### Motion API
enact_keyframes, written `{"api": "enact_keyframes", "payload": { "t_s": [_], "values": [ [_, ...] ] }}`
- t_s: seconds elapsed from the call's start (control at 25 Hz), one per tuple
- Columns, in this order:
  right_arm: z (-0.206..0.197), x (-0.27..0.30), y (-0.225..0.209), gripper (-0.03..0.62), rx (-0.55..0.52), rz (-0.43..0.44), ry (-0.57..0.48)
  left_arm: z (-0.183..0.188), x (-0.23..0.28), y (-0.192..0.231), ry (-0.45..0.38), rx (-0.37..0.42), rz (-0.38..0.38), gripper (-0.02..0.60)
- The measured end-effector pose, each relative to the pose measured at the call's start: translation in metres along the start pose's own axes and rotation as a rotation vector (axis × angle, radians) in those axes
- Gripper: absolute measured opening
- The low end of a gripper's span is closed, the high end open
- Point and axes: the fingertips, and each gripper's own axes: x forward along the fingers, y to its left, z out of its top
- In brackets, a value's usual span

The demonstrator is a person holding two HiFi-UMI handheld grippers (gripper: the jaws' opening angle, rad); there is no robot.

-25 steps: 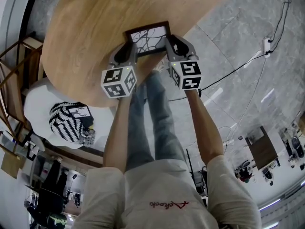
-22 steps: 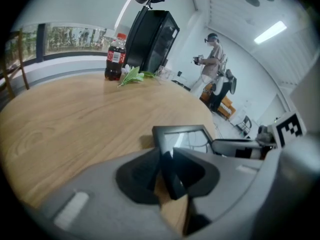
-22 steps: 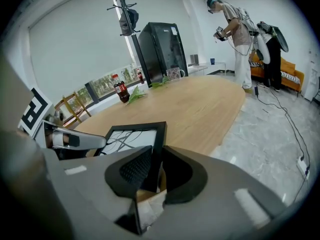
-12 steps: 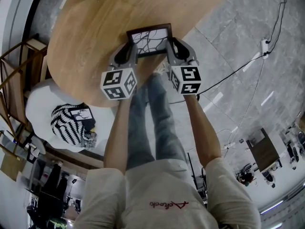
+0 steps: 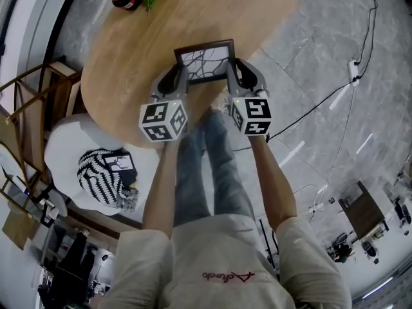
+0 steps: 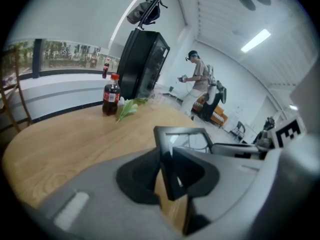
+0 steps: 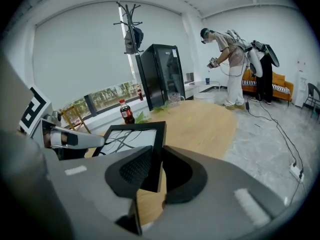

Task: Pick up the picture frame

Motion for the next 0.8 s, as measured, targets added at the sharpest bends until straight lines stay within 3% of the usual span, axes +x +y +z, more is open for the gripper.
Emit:
{"api": "enact_keyframes", "payload": {
  "t_s": [0.52, 0.8],
  "values": [
    [0.109, -0.081, 0.038, 0.074, -0.019, -0.027, -0.139, 0.104, -0.083, -0.050, -0.098, 0.100, -0.031, 0.077],
    [0.185, -0.128, 0.066, 0.074, -0.037, -0.025, -0.211, 0.179, -0.138, -0.079, -0.164, 0.156, -0.043, 0.075]
  ]
}}
